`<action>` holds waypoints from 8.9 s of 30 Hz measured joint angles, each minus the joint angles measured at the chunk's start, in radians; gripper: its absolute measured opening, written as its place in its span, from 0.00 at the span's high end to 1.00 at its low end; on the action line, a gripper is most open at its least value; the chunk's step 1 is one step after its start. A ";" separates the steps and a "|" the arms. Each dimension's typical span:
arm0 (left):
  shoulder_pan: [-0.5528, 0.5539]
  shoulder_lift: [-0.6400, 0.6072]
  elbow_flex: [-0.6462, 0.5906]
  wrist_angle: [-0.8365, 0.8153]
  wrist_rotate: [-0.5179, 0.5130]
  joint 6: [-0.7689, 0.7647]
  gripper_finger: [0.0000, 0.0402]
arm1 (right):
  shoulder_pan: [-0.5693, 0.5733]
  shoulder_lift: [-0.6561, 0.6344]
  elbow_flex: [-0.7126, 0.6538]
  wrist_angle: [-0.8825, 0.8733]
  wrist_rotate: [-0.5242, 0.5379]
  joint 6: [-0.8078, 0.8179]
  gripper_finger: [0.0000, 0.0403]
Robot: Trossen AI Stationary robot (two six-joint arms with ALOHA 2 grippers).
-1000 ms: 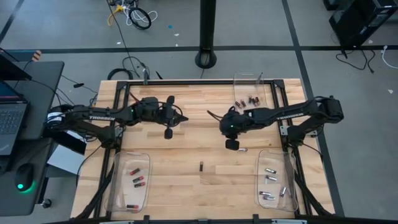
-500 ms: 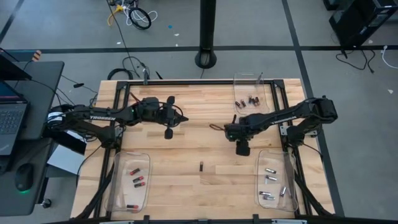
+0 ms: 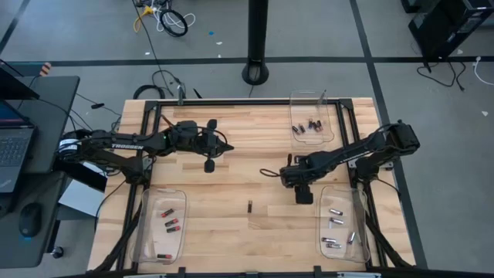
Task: Sort batteries
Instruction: Put the white battery into the bottom right transparent bin, then put the brown battery into the top transparent bin, then return to Home Position
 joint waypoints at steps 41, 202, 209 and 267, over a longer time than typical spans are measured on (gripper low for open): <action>0.000 0.000 0.000 -0.005 -0.006 -0.015 0.97 | 0.165 -0.078 0.308 -0.261 -0.071 0.076 0.85; -0.002 0.000 0.001 -0.083 0.039 0.049 0.97 | 0.189 0.257 0.128 0.666 0.304 0.214 0.43; -0.002 0.000 0.001 -0.079 0.038 0.039 0.97 | 0.037 -0.047 0.129 0.298 0.381 0.385 0.43; -0.002 0.000 0.000 -0.056 0.037 0.029 0.97 | -0.917 0.108 0.129 -0.108 0.196 0.221 0.23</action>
